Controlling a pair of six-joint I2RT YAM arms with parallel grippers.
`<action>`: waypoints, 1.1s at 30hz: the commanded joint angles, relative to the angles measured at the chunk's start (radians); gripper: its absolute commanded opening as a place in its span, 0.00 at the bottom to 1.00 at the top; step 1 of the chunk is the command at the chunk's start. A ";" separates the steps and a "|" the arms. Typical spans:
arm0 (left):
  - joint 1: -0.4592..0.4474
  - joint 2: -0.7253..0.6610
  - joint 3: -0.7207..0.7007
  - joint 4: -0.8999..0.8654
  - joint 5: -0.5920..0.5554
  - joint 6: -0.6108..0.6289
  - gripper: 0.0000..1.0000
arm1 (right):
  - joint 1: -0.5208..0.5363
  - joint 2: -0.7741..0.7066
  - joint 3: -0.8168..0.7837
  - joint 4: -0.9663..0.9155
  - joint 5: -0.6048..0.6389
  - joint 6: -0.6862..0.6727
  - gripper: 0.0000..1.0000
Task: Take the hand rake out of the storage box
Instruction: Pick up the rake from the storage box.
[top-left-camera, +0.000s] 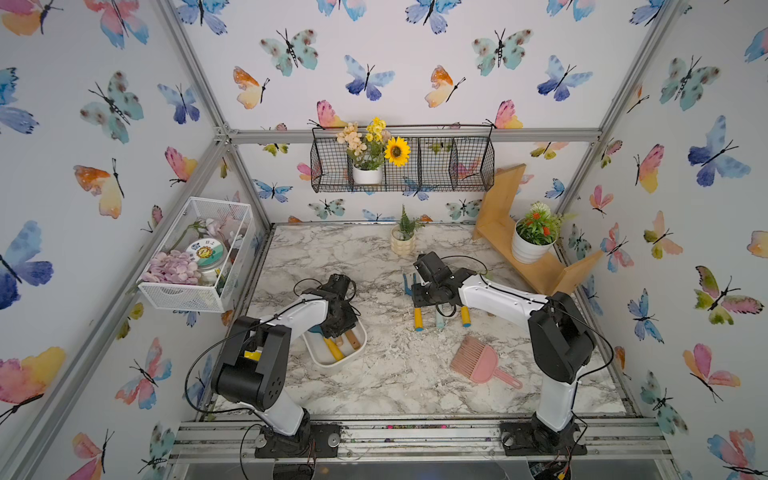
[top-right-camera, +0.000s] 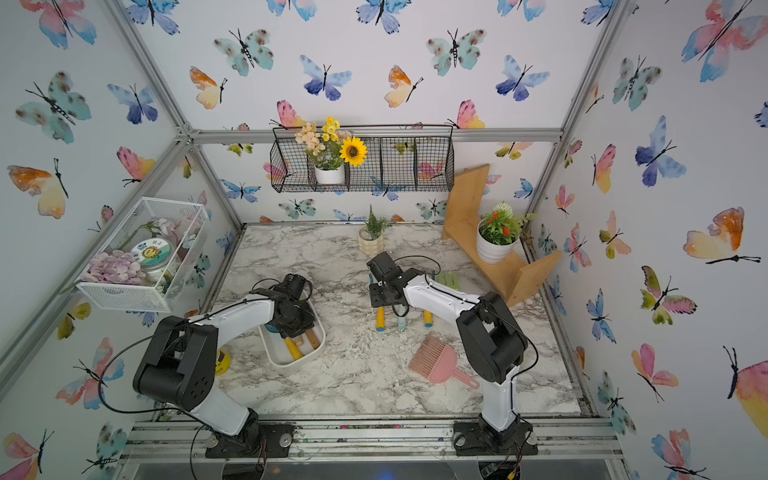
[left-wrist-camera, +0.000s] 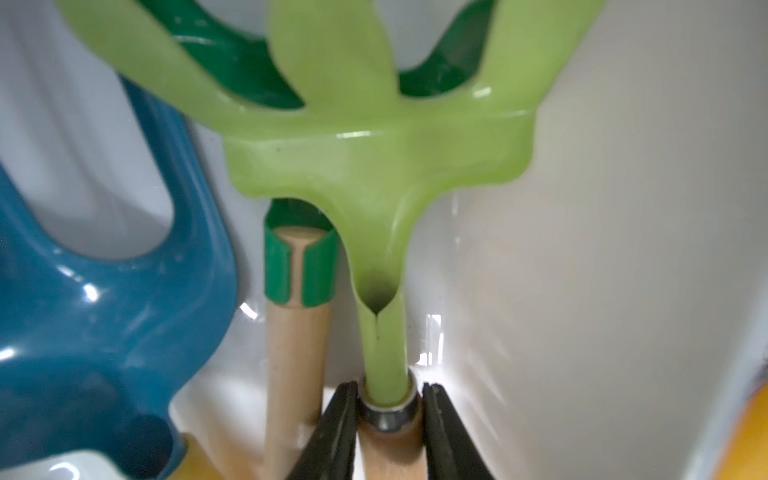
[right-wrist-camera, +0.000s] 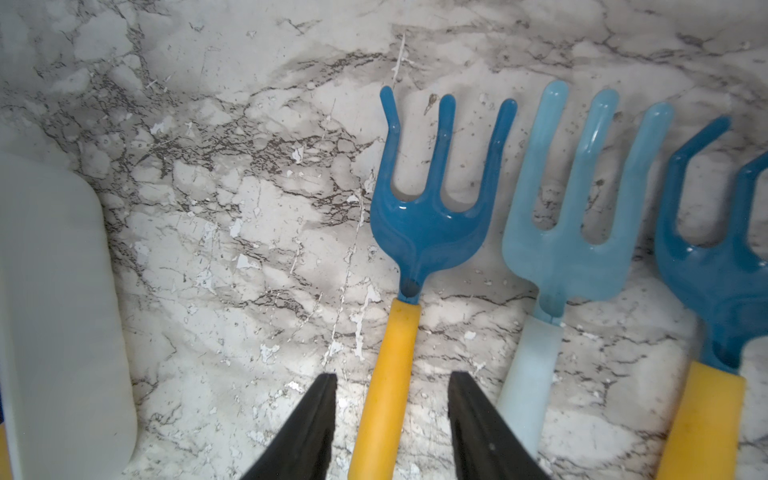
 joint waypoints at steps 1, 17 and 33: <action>-0.003 -0.001 -0.004 -0.007 -0.026 0.018 0.24 | -0.001 -0.020 0.016 -0.025 0.014 -0.011 0.50; -0.044 -0.134 0.077 -0.119 -0.070 0.051 0.11 | -0.001 -0.047 0.015 -0.025 0.014 -0.008 0.50; -0.229 -0.018 0.369 -0.236 -0.122 0.165 0.09 | -0.017 -0.083 0.005 -0.033 0.040 -0.023 0.51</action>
